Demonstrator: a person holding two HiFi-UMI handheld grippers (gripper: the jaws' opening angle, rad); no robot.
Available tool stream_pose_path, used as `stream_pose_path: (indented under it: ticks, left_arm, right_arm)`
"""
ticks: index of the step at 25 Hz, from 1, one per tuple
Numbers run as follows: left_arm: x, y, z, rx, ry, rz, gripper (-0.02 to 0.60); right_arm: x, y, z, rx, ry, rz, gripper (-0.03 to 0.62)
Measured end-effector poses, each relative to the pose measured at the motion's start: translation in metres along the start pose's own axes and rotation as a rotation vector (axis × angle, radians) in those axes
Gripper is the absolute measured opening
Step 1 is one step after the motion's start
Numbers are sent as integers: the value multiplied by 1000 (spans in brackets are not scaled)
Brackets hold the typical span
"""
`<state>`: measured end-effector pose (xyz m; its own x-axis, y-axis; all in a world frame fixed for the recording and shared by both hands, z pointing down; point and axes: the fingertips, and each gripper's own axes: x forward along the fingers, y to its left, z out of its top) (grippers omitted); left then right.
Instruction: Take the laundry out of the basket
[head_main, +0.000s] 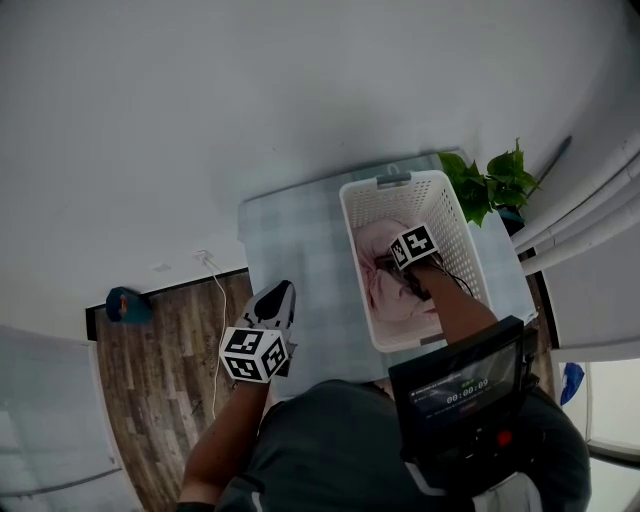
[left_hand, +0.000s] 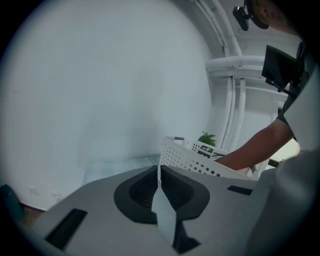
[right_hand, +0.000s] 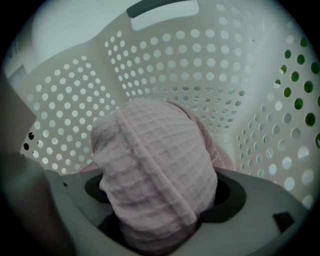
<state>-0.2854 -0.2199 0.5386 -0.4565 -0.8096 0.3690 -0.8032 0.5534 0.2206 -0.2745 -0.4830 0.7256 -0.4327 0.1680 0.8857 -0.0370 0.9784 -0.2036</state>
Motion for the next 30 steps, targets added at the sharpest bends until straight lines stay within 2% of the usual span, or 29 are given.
stream_pose_path:
  ticks: [4,9,14,20,26,30]
  left_arm:
    - [-8,-3,0,20,-2,-20,9]
    - [-17,5,6,15,-17,-7,9]
    - [-27,7,20,11,-70,-5,9]
    - [-38,9,35,8,-122,1,9]
    - [-43,1,43,63,-138,23,9]
    - [-47,-8,49,57,-156,1,9]
  right_arm:
    - [-4,-4,6,36,-47,-2,425]
    - [-10,-6,14,26,-87,-91,365]
    - [-26,-10,21,93,-160,-168,330]
    - [-57,-11,36,127,-273,-153,325]
    - [-97,15,53,57,-402,-120,325]
    - [-125,29,61,8,-479,-135,325]
